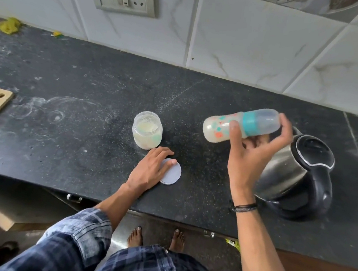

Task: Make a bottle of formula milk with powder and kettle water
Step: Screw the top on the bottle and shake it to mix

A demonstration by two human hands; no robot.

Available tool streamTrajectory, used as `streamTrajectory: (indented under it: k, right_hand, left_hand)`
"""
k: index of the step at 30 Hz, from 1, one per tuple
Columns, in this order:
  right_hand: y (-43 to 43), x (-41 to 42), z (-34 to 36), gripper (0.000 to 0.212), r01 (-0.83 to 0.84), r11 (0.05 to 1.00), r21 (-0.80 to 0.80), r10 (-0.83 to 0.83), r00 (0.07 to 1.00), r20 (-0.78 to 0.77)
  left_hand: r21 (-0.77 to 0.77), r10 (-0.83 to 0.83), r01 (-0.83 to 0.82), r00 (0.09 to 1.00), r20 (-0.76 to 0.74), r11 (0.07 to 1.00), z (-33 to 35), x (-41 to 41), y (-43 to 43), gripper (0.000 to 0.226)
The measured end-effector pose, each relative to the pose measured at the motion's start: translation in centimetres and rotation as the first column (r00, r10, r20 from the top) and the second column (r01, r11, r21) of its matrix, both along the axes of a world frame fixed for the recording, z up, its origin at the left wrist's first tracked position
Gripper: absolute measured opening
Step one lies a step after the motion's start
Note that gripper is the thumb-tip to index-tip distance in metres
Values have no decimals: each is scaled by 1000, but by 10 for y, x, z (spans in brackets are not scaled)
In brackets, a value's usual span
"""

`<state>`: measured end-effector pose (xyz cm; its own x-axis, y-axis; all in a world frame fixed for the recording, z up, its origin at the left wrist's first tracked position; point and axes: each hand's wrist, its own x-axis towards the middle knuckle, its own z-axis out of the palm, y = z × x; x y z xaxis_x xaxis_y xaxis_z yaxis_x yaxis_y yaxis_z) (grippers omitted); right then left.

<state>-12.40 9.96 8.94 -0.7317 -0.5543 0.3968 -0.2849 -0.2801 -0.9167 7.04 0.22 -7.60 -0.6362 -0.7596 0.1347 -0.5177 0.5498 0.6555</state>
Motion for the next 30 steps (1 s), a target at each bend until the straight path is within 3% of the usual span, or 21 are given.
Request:
streamTrajectory:
  k: [3, 4, 7, 9, 12, 13, 17, 18, 21, 22, 26, 27, 30]
  right_hand:
    - [-3, -11, -1, 73, -71, 918, 391, 130, 983, -128]
    - [-1, -12, 0, 74, -68, 907, 416, 136, 981, -136]
    - [0, -5, 8, 74, -39, 993, 110, 45, 997, -59]
    - [-3, -6, 9, 75, -9, 999, 45, 11, 999, -38]
    - [-7, -12, 8, 72, -26, 911, 411, 100, 982, -160]
    - [-4, -14, 6, 72, -14, 895, 445, 104, 978, -180]
    - [0, -5, 9, 72, -36, 998, 59, 41, 995, -89]
    - [-2, -6, 9, 73, -31, 997, 75, 39, 993, -110]
    - [-6, -11, 9, 72, -23, 890, 456, 138, 965, -221]
    - [-4, -12, 8, 72, -13, 869, 495, 145, 963, -229]
    - [-1, 0, 14, 73, -32, 990, 136, 51, 989, -135]
    - [-3, -1, 15, 73, -21, 990, 141, 40, 990, -134]
    - [-6, -11, 14, 71, 1, 875, 484, 130, 963, -238]
  left_hand:
    - [-8, -5, 5, 1000, -3, 1000, -1, 0, 1, 45]
    - [-6, -10, 10, 1000, -6, 1000, -1, 0, 1, 45]
    - [-14, -3, 3, 1000, -6, 1000, -1, -1, 0, 42]
    - [-13, -1, 1, 1000, -6, 1000, -1, -1, 0, 40]
    - [-6, -5, 4, 1000, -6, 1000, -1, -1, 2, 41]
    - [-1, -7, 7, 1000, -9, 1000, -1, 0, 2, 42]
    - [-1, 1, -1, 1000, -6, 1000, -1, 0, 1, 44]
    - [0, 1, -1, 1000, -5, 1000, -1, -1, 1, 44]
    - [6, 0, 0, 1000, -6, 1000, -2, 0, 1, 44]
    - [11, -3, 3, 1000, -8, 1000, -2, 1, 1, 45]
    - [8, 5, -5, 1000, 1, 1000, -3, 0, 0, 47]
    - [10, 5, -5, 1000, 2, 1000, -3, 0, 0, 47]
    - [14, 1, -1, 1000, 4, 1000, -3, 0, 1, 49]
